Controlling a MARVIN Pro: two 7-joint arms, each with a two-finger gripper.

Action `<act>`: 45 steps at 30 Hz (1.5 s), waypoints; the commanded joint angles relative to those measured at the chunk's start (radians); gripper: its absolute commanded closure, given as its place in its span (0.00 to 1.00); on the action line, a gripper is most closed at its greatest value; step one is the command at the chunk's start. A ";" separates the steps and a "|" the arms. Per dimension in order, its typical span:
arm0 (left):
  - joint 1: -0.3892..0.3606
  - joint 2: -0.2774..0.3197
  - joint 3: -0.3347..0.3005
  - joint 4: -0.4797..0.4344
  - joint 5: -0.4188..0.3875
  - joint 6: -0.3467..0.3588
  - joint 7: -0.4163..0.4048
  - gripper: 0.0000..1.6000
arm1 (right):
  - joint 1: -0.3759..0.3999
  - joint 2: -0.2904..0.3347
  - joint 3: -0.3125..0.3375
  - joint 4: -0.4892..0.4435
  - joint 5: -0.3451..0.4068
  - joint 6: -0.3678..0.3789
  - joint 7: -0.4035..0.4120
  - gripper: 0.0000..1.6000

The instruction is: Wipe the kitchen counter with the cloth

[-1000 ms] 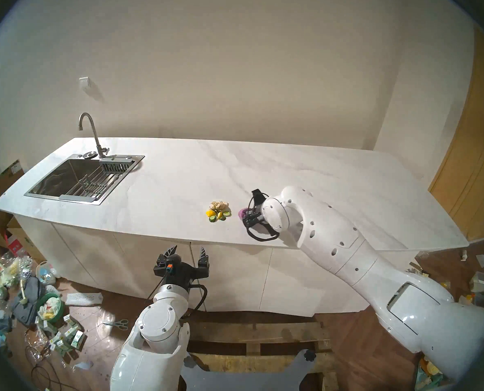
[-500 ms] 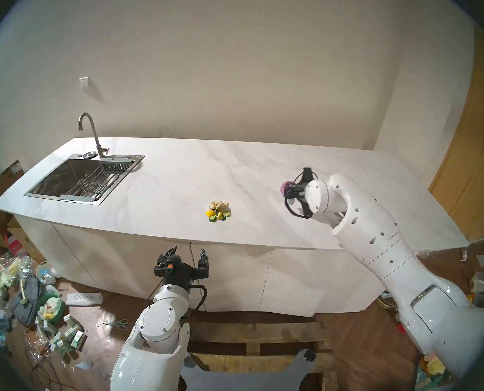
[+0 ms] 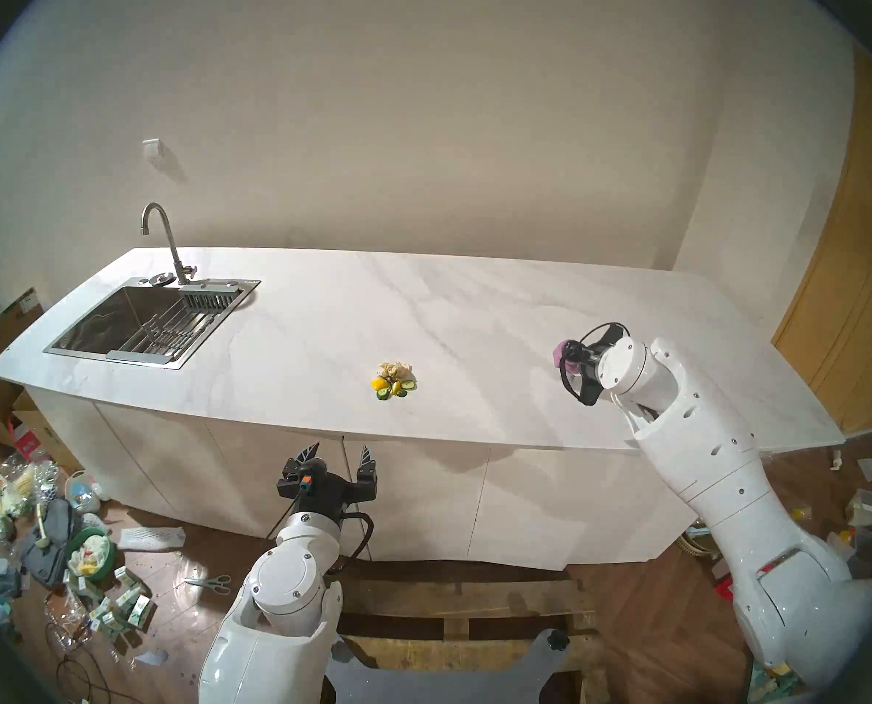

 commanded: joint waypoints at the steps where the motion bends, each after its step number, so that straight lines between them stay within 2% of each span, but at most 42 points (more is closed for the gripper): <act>1: -0.003 0.000 0.002 -0.033 -0.001 -0.007 -0.002 0.00 | -0.070 -0.077 0.046 -0.026 0.052 -0.060 -0.125 1.00; 8: -0.002 0.000 0.002 -0.034 -0.001 -0.006 -0.002 0.00 | -0.045 -0.106 0.045 0.017 0.072 -0.117 -0.196 1.00; 11: -0.002 0.000 0.002 -0.034 -0.001 -0.006 -0.002 0.00 | -0.034 -0.085 0.032 0.028 0.075 -0.138 -0.168 1.00; 12: -0.002 0.000 0.002 -0.035 -0.001 -0.006 -0.003 0.00 | -0.041 -0.072 0.029 0.024 0.072 -0.155 -0.170 0.11; 13: -0.002 0.000 0.002 -0.035 -0.001 -0.006 -0.003 0.00 | -0.043 -0.033 0.011 0.011 0.066 -0.164 -0.114 0.00; 16: -0.003 0.000 0.002 -0.033 -0.001 -0.006 -0.002 0.00 | -0.083 0.036 0.007 -0.034 0.055 -0.188 -0.072 0.00; 17: -0.003 0.000 0.002 -0.032 -0.001 -0.006 -0.002 0.00 | -0.098 0.041 0.025 -0.045 0.026 -0.199 -0.040 0.00; 18: -0.004 0.000 0.002 -0.031 -0.001 -0.007 -0.002 0.00 | -0.111 0.091 0.017 -0.072 0.041 -0.190 -0.038 0.00; 19: -0.004 0.000 0.002 -0.031 -0.001 -0.007 -0.002 0.00 | -0.111 0.091 0.017 -0.072 0.041 -0.190 -0.038 0.00; 20: -0.005 0.000 0.002 -0.030 -0.001 -0.007 -0.002 0.00 | -0.125 0.056 0.072 -0.073 0.004 -0.198 -0.023 0.00; 21: -0.005 0.000 0.002 -0.029 -0.001 -0.007 -0.002 0.00 | -0.132 0.084 0.079 -0.092 0.025 -0.191 -0.007 0.00; 23: -0.006 0.000 0.002 -0.027 -0.001 -0.007 -0.001 0.00 | -0.144 0.084 0.125 -0.118 0.035 -0.183 0.008 0.00; 24: -0.007 0.000 0.002 -0.026 -0.001 -0.007 -0.001 0.00 | -0.148 0.109 0.126 -0.134 0.042 -0.180 0.017 0.00; 26: -0.007 0.000 0.002 -0.025 -0.001 -0.007 -0.001 0.00 | -0.157 0.120 0.159 -0.155 0.046 -0.179 0.029 0.00; 27: -0.007 0.000 0.002 -0.025 -0.001 -0.007 -0.001 0.00 | -0.167 0.144 0.176 -0.181 0.081 -0.169 0.032 0.00; 28: -0.008 0.000 0.002 -0.024 -0.001 -0.007 -0.001 0.00 | -0.151 0.128 0.174 -0.165 0.087 -0.159 0.031 0.00; 29: -0.008 0.000 0.002 -0.024 -0.001 -0.007 -0.001 0.00 | -0.171 0.138 0.213 -0.200 0.109 -0.162 0.047 0.00; 32: -0.008 0.000 0.002 -0.024 -0.001 -0.007 -0.001 0.00 | -0.173 0.132 0.249 -0.218 0.166 -0.137 0.037 0.00; 33: -0.008 0.000 0.002 -0.024 -0.001 -0.007 -0.001 0.00 | -0.189 0.117 0.282 -0.242 0.187 -0.119 0.032 0.00; 34: -0.008 0.000 0.002 -0.024 -0.001 -0.007 -0.001 0.00 | -0.188 0.118 0.282 -0.239 0.212 -0.103 0.024 0.00; 36: -0.008 0.000 0.002 -0.024 -0.001 -0.007 -0.001 0.00 | -0.207 0.068 0.343 -0.256 0.266 -0.063 0.016 0.00; 37: -0.008 0.000 0.002 -0.023 -0.001 -0.007 -0.001 0.00 | -0.200 0.061 0.335 -0.250 0.299 -0.043 0.015 0.00; 40: -0.009 0.000 0.002 -0.023 -0.001 -0.007 -0.001 0.00 | -0.229 -0.002 0.396 -0.265 0.367 -0.001 0.015 0.00; 45: -0.008 0.000 0.003 -0.023 -0.001 -0.007 -0.001 0.00 | -0.274 -0.053 0.480 -0.319 0.503 0.055 0.013 0.00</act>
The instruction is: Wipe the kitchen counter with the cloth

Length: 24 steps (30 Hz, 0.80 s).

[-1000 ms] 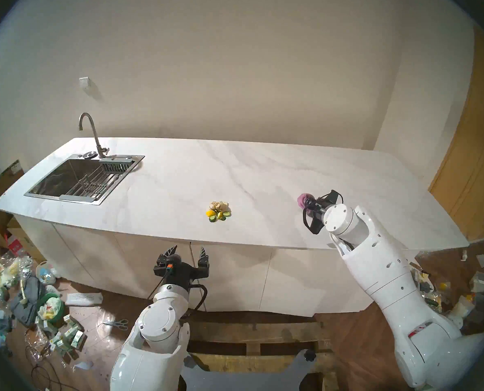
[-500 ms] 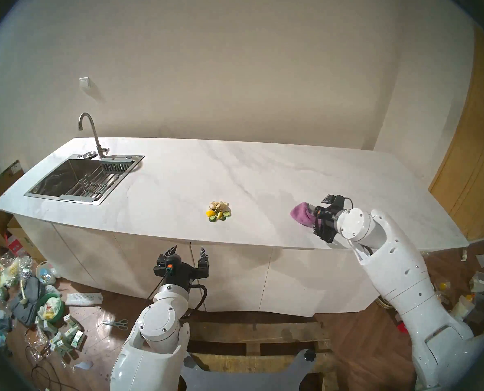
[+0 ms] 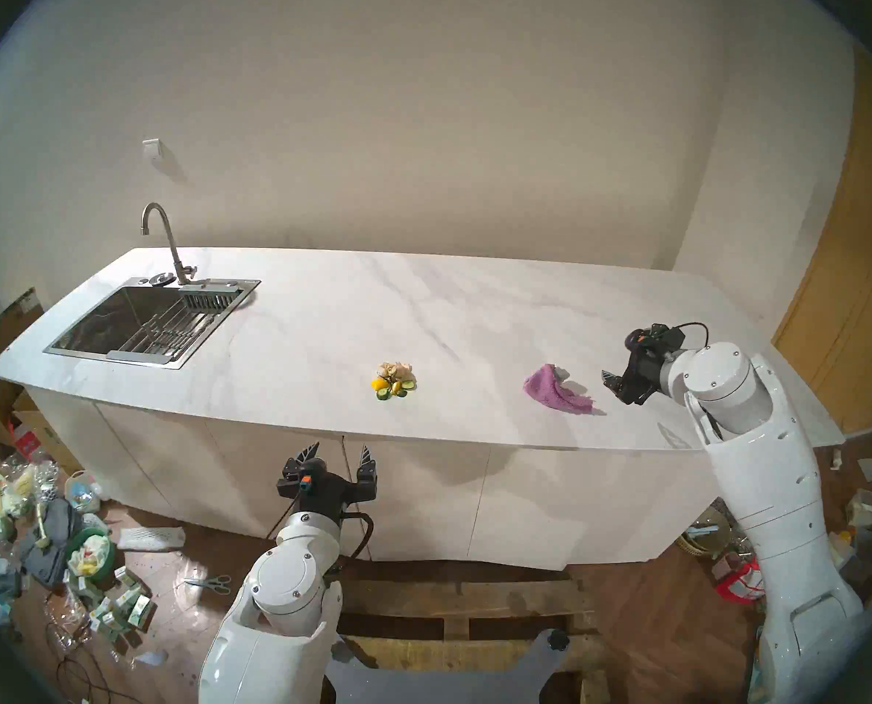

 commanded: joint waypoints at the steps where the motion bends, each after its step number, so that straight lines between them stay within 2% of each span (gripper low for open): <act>1: -0.008 -0.001 0.002 -0.025 0.000 -0.007 -0.001 0.00 | -0.057 -0.112 0.136 -0.095 0.169 0.073 -0.012 0.00; 4: -0.007 -0.001 0.002 -0.026 0.000 -0.008 -0.002 0.00 | -0.083 -0.159 0.212 -0.148 0.260 0.095 -0.034 0.00; 7: -0.006 -0.001 0.002 -0.028 0.000 -0.008 -0.002 0.00 | -0.089 -0.193 0.262 -0.171 0.299 0.083 -0.092 0.00; 9: -0.005 -0.001 0.002 -0.029 0.000 -0.008 -0.002 0.00 | -0.092 -0.213 0.286 -0.181 0.284 0.044 -0.135 0.00; 11: -0.005 0.000 0.002 -0.030 -0.001 -0.007 -0.002 0.00 | -0.087 -0.243 0.310 -0.175 0.311 0.052 -0.170 0.00; 12: -0.004 0.000 0.002 -0.032 -0.001 -0.007 -0.002 0.00 | -0.098 -0.261 0.319 -0.182 0.290 0.008 -0.196 0.00; 13: -0.004 0.000 0.002 -0.032 -0.001 -0.007 -0.002 0.00 | -0.106 -0.257 0.321 -0.182 0.301 -0.002 -0.195 0.00; 14: -0.003 0.000 0.002 -0.033 -0.001 -0.007 -0.002 0.00 | -0.113 -0.284 0.338 -0.189 0.331 -0.002 -0.210 0.00; 18: -0.003 0.000 0.002 -0.034 -0.001 -0.006 -0.002 0.00 | -0.144 -0.323 0.366 -0.206 0.344 -0.081 -0.240 0.00; 24: -0.002 0.000 0.002 -0.035 -0.001 -0.006 -0.002 0.00 | -0.155 -0.334 0.365 -0.206 0.342 -0.130 -0.263 0.00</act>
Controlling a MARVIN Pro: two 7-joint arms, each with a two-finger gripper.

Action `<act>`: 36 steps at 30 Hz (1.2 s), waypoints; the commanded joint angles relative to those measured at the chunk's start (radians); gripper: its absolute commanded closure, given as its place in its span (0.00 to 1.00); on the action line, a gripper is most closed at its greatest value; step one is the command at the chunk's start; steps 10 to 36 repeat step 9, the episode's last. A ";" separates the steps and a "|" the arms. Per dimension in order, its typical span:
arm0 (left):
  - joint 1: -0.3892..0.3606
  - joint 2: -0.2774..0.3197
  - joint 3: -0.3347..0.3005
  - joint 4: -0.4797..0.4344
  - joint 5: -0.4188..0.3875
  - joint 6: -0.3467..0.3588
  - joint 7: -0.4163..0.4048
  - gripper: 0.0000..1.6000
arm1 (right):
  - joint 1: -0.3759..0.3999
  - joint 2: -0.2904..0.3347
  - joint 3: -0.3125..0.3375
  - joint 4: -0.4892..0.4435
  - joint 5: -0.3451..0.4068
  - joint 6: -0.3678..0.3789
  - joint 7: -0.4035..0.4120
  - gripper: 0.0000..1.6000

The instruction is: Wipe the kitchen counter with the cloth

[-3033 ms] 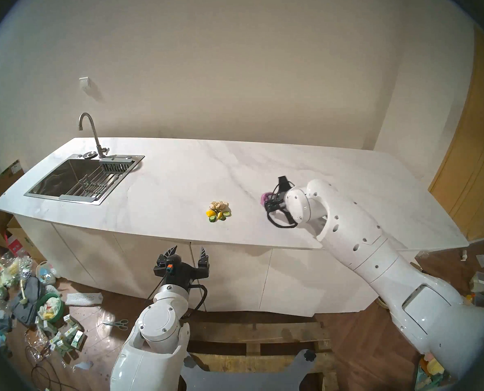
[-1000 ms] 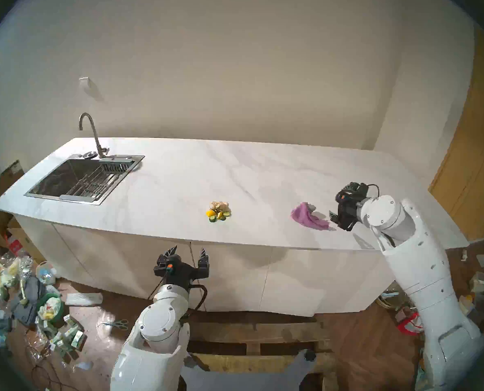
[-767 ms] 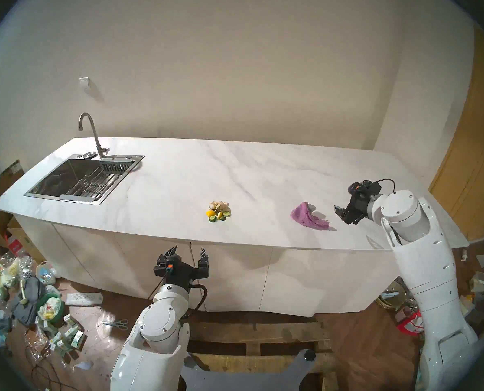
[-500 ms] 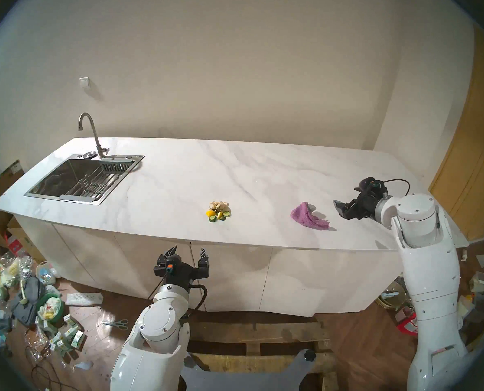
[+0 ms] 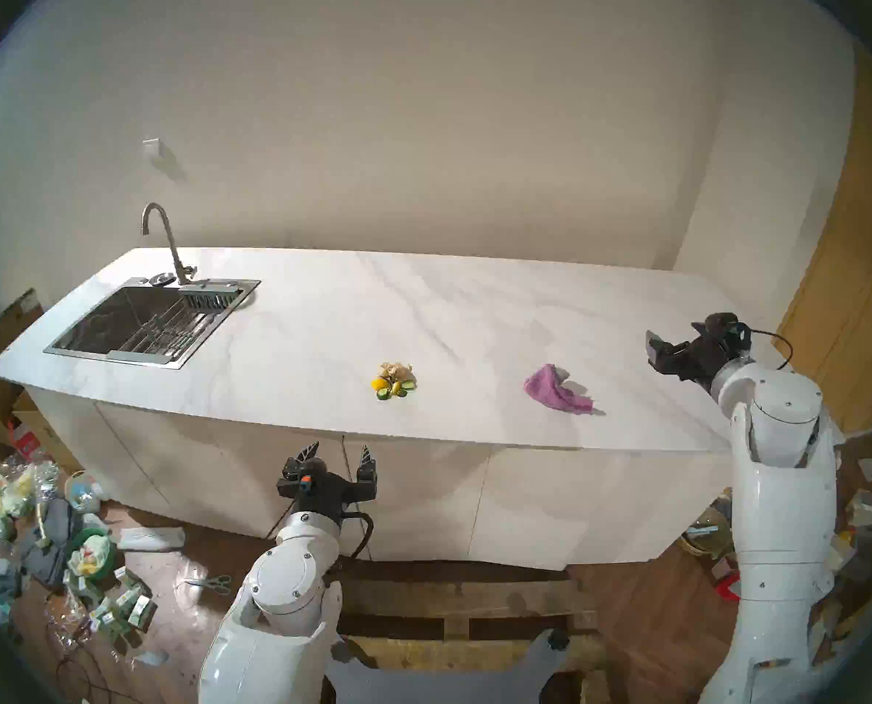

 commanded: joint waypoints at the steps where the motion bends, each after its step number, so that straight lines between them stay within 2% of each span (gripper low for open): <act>1: -0.003 0.000 0.002 -0.031 -0.001 -0.006 -0.002 0.00 | -0.016 -0.056 0.018 -0.035 0.021 -0.080 -0.034 0.00; 36: -0.003 0.000 0.002 -0.031 -0.001 -0.006 -0.002 0.00 | -0.018 -0.059 0.016 -0.032 0.023 -0.096 -0.039 0.00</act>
